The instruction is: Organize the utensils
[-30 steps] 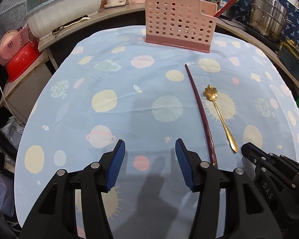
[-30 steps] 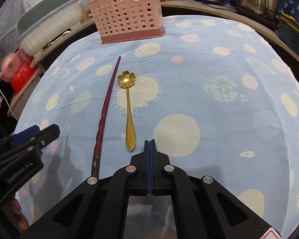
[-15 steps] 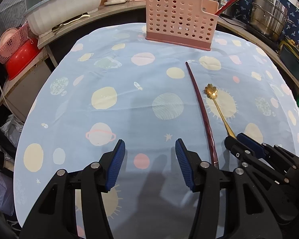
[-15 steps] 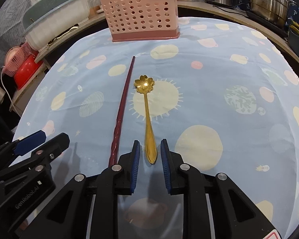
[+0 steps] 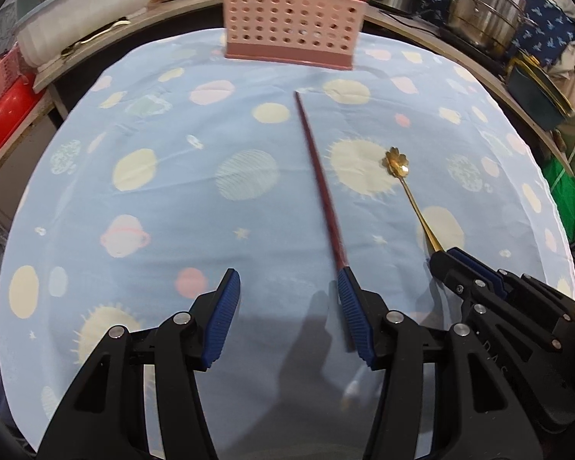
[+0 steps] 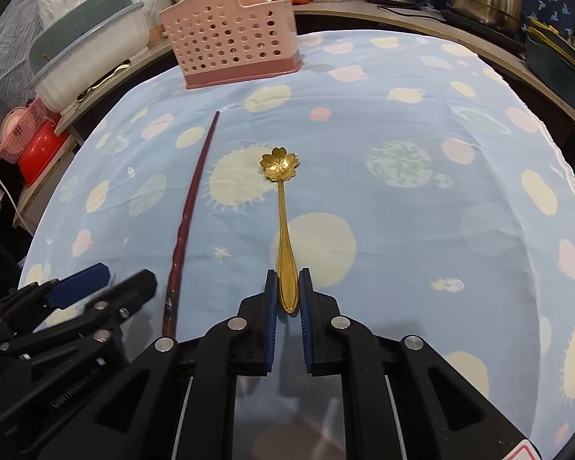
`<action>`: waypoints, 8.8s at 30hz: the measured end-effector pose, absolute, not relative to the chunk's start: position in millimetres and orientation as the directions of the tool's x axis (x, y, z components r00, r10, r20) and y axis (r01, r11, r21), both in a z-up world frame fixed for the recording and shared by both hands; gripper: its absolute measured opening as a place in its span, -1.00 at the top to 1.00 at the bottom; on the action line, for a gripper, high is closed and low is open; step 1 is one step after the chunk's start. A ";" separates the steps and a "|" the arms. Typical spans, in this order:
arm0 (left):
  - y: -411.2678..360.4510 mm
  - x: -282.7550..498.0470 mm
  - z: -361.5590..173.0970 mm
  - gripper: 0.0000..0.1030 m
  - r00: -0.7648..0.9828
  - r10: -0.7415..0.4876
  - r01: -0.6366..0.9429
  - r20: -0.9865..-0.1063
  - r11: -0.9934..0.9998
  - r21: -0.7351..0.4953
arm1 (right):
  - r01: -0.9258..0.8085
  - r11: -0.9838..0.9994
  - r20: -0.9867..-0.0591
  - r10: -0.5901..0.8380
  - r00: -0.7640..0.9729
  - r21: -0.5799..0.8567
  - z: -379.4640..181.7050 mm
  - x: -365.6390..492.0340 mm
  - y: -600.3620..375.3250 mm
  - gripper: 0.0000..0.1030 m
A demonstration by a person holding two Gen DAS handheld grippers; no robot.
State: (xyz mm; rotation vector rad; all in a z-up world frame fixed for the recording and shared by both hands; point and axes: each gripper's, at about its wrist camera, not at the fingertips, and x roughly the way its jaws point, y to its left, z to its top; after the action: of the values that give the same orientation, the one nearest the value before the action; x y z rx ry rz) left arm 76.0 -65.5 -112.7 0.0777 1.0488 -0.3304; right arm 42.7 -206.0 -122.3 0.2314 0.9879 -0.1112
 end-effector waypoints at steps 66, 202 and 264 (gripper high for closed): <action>-17.3 149.7 122.9 0.87 0.766 -0.289 0.285 -0.575 0.953 -0.099 | 0.101 0.975 -0.630 0.048 0.775 0.199 48.6 82.7 -220.5 0.96; -42.5 146.4 6.4 -0.80 0.733 -0.034 0.123 -0.680 0.989 0.084 | 0.254 0.966 -0.710 -0.139 0.690 0.058 -4.3 90.6 -202.3 -0.87; -40.8 149.0 2.4 -0.86 0.723 -0.018 0.113 -0.691 0.989 0.092 | 0.274 0.962 -0.698 -0.189 0.691 0.010 -6.7 91.5 -201.1 -0.88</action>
State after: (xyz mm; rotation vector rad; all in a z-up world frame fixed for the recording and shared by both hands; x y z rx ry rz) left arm 149.0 -40.8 2.4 0.1309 0.7602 -0.0726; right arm 91.5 -201.1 -6.7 0.1169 0.7659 -0.2591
